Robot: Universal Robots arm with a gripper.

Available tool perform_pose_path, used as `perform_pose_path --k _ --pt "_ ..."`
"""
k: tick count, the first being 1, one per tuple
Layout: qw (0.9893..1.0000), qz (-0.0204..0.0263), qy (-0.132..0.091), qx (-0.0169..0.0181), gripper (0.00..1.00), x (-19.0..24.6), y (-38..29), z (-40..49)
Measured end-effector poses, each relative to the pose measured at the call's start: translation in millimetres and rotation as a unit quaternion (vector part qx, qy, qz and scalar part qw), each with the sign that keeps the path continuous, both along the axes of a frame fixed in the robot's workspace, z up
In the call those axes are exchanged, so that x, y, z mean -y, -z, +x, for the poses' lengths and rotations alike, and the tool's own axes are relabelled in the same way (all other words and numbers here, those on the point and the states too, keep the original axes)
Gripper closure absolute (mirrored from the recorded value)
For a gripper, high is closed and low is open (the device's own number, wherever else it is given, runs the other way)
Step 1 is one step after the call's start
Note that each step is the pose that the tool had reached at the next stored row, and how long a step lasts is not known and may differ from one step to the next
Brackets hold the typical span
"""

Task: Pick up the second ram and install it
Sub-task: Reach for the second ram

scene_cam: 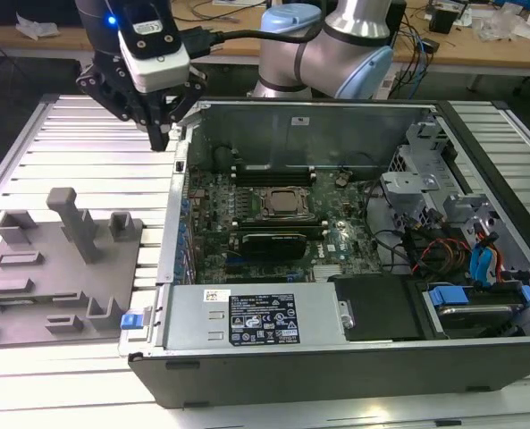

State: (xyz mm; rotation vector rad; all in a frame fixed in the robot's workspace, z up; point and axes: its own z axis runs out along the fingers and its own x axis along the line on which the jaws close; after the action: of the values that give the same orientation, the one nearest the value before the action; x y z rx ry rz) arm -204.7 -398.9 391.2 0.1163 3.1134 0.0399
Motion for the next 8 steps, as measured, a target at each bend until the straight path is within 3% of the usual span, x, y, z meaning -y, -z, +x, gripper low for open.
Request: perform_pose_path --k 3,8 --pt "1.0000 0.0000 0.000 0.0000 0.89 0.0 0.3 -4.9" --pt "1.0000 0.0000 0.000 0.0000 0.89 0.0 1.1 -25.5"
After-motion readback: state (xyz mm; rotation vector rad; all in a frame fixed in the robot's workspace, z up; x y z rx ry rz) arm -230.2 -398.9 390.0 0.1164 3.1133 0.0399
